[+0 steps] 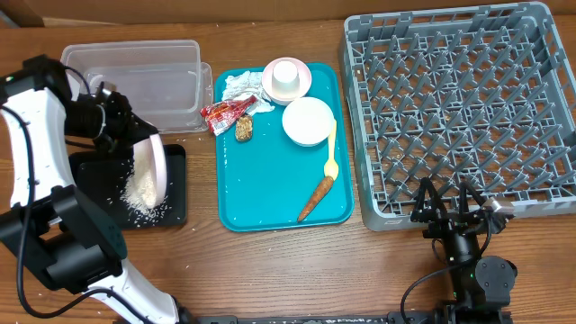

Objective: Sort waste into correct bins and load items into the dishwasher
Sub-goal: 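Tilt the plate with the left gripper to dump rice onto black tray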

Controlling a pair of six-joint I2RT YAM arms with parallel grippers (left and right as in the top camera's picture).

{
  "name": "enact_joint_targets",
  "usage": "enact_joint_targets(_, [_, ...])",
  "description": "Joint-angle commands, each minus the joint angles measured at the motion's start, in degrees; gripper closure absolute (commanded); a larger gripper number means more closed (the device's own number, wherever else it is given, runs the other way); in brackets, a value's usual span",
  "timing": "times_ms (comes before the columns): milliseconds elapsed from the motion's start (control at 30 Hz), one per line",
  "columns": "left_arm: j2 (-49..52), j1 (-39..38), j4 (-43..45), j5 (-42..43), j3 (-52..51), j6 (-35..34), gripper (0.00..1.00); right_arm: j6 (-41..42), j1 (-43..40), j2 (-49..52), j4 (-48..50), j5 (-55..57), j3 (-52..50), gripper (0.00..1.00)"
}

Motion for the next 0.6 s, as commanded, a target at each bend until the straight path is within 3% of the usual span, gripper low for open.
enact_joint_targets(0, [-1.14,2.03,-0.66,4.2,-0.26,2.75,0.95,0.11,0.02,-0.42,0.28,0.37,-0.59,0.0])
enact_joint_targets(167, [-1.14,3.26,-0.68,10.21,-1.99,5.03,0.95,0.11,0.02,-0.42,0.28,0.37,-0.59,0.0])
enact_joint_targets(567, [-1.14,7.85,1.03,13.94,-6.45,8.24,0.96,0.11,0.02,-0.42,0.28,0.37,-0.59,0.0])
